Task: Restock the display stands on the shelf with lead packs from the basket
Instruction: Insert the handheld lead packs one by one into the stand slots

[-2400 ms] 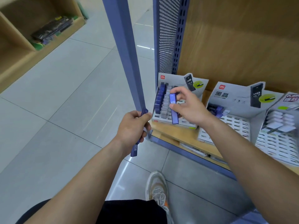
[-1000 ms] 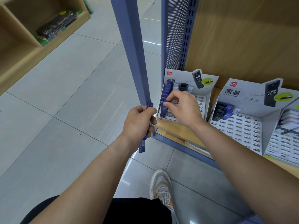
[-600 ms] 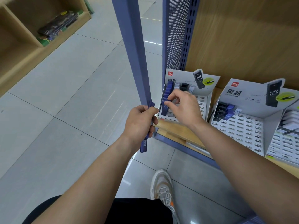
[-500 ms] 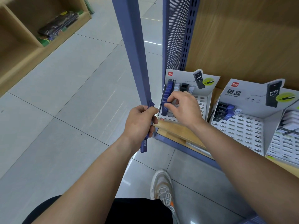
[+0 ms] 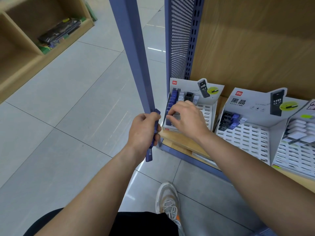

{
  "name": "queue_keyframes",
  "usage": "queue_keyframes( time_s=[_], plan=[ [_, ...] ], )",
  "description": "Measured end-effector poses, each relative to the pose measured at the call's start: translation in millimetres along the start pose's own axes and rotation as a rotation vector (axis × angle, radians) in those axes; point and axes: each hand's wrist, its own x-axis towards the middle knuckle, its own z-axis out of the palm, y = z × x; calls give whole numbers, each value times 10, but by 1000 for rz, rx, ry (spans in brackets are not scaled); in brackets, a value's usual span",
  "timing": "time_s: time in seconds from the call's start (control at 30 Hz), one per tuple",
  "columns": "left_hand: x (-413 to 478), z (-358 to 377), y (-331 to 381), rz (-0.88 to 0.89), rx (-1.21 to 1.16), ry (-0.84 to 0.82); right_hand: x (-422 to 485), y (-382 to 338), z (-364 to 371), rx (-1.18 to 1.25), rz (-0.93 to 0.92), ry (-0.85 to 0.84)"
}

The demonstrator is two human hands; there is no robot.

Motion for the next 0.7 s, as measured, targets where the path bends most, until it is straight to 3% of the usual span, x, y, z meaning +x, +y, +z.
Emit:
queue_keyframes(
  time_s=[0.4,0.5,0.57,0.63,0.7],
  plan=[
    [-16,-32,6,63,18,-4,-10,-14,35,-62,30,-20],
    [-56,-11,26,86,16,-59,-42,-61,-103,129,131,52],
    [-81,29,34,96,34,-97,-139,-146,-333,401,243,105],
    [-110,84,35,105,54,-143,-265,-255,-593,711,350,4],
    [-153,141,37,109,69,-202,-372,-320,-789,792,365,-129]
  ],
)
